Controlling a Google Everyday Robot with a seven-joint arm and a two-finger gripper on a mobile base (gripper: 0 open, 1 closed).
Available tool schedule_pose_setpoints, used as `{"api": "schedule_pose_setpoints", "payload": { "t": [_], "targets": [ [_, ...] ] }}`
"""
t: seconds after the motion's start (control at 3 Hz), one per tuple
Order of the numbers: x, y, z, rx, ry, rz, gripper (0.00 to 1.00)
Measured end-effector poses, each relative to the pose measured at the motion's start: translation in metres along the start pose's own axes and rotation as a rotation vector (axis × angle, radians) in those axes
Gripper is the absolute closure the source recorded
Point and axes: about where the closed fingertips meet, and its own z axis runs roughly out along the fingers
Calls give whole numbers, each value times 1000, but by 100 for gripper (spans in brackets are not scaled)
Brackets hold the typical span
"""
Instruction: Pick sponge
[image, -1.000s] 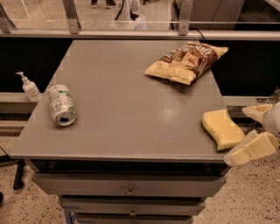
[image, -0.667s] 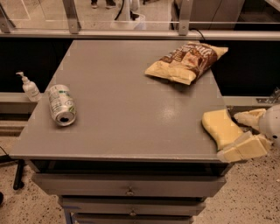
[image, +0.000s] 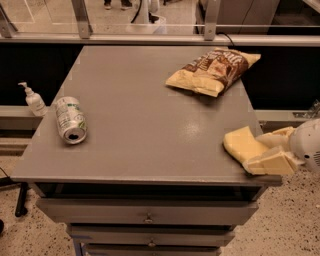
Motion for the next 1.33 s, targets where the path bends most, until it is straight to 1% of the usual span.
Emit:
{"api": "schedule_pose_setpoints", "payload": {
  "t": [0.33,0.67,1.0,1.33],
  "targets": [
    [-6,-2,-4,6,-21,-4,88],
    [-17,-2,-9,5,-55,-10,100],
    [-37,-6,-15,7,-94,-27,100],
    [-62,-13,-24,0,-164,-34,100]
  ]
}}
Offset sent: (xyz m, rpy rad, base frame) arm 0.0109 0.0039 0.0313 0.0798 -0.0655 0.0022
